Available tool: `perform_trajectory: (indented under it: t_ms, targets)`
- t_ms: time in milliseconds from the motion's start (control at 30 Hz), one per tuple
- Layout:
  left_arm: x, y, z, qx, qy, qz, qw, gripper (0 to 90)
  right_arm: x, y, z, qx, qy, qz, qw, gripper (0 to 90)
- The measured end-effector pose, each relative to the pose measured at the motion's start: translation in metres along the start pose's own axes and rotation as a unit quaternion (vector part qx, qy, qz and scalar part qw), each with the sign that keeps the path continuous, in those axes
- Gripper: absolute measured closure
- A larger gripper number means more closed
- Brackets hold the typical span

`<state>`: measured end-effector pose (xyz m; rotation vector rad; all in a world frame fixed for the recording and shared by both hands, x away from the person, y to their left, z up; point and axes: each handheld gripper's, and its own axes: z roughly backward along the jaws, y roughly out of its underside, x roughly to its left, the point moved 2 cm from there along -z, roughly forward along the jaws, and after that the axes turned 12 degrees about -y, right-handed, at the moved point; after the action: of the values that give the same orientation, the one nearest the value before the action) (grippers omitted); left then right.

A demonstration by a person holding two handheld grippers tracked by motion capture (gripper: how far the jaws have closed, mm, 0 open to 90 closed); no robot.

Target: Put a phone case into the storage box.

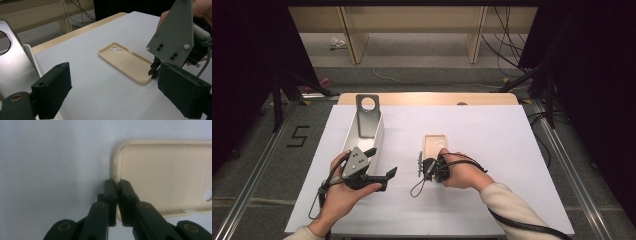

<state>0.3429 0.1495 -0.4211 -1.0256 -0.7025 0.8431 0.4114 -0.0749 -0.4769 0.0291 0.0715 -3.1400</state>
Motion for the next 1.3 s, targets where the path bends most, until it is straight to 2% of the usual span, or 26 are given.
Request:
perform_trajectory:
  t_ms: [467,667,933,1300]
  targets:
    - [0.001,0.000,0.000,0.000,-0.001,0.001,1.0000,11.5,0.000,0.000,0.001,-0.015,-0.002,-0.001,0.9999,87.0]
    - [0.000,0.000,0.000,-0.001,-0.001,0.001,1.0000,11.5,0.001,0.000,0.004,-0.014,-0.002,-0.001,0.9999,87.3]
    - [0.001,0.000,0.000,-0.001,-0.002,0.002,1.0000,11.7,0.002,0.002,0.009,-0.024,0.007,-0.001,0.9997,87.6]
    - [0.001,0.000,0.000,-0.001,-0.003,0.004,1.0000,11.8,0.006,0.015,0.021,-0.073,0.015,-0.006,0.9972,87.6]
